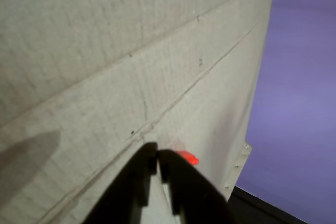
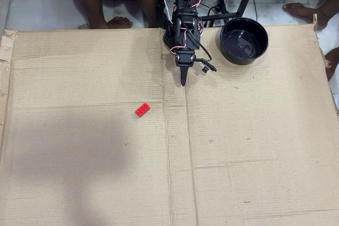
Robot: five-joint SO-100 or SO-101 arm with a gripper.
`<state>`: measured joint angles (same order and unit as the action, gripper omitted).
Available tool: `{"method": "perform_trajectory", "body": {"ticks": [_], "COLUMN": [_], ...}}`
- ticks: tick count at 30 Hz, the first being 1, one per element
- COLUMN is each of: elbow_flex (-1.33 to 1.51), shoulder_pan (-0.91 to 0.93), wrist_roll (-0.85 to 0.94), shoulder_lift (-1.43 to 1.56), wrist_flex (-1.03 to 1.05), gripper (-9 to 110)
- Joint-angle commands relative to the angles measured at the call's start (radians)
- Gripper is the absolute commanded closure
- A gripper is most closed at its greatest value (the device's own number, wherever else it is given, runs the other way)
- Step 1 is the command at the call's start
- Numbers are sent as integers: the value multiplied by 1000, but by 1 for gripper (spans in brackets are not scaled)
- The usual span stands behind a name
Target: Grasp a lego block and put it in the bin.
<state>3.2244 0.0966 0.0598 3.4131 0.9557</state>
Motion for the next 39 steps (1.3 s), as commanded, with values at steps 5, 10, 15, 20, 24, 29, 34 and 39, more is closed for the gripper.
{"method": "perform_trajectory", "body": {"ticks": [5, 10, 15, 20, 24, 29, 34, 39], "elbow_flex": [17, 17, 17, 17, 17, 17, 17, 15], "shoulder_pan": [2, 2, 3, 3, 3, 3, 5, 35], "wrist_roll": [0, 0, 0, -3, 0, 0, -3, -3], "shoulder_lift": [9, 9, 9, 9, 9, 9, 9, 9], "wrist_flex": [2, 2, 3, 3, 3, 2, 3, 5], "gripper": [101, 101, 101, 101, 101, 101, 101, 101]}}
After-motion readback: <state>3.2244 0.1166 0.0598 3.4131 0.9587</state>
